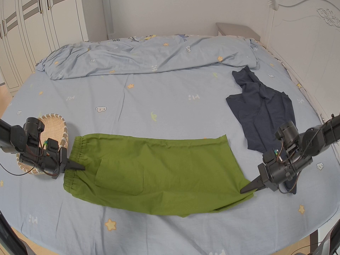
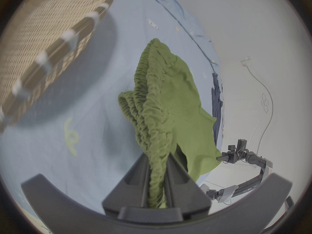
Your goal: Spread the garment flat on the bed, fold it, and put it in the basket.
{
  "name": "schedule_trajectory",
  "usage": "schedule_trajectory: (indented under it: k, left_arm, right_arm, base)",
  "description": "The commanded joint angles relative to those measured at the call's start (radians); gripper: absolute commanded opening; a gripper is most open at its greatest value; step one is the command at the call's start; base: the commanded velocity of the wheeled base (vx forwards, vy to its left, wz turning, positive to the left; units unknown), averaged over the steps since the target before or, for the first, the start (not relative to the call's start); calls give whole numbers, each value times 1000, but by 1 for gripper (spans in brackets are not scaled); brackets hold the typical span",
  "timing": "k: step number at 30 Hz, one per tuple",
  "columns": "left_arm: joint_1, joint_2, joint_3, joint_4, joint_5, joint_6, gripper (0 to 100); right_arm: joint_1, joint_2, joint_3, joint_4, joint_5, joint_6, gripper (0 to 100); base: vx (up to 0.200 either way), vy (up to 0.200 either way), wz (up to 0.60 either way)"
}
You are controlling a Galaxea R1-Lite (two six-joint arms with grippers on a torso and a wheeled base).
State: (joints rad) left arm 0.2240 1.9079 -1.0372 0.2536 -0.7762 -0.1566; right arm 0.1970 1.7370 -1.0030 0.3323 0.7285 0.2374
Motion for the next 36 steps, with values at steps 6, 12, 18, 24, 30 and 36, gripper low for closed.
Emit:
schedule_trajectory:
  k: [6,12,18,24,30,36]
  left_arm:
    - [47,-76,203,-8,18,91,0]
    - [87,-73,197,-10,20,98,0]
    - [89,-66,197,-22,20,98,0]
    - [87,-69,201,-22,20,98,0]
    - [90,-104,200,-22,20,100,0]
    - [90,-190,192,-8,23,100,0]
  right_arm:
    - [82,-76,242,-141,-8,6,0]
    - [81,-74,267,-173,-9,6,0]
    - [85,-70,270,-182,-14,3,0]
    - [85,-70,268,-182,-15,3,100]
    - [84,-77,261,-184,-81,0,100]
    - [160,-142,207,-273,-483,2,100]
  base:
    - [0,0,0]
    - [0,0,0]
    - [0,0,0]
    - [0,0,0]
    - [0,0,0]
    - [0,0,0]
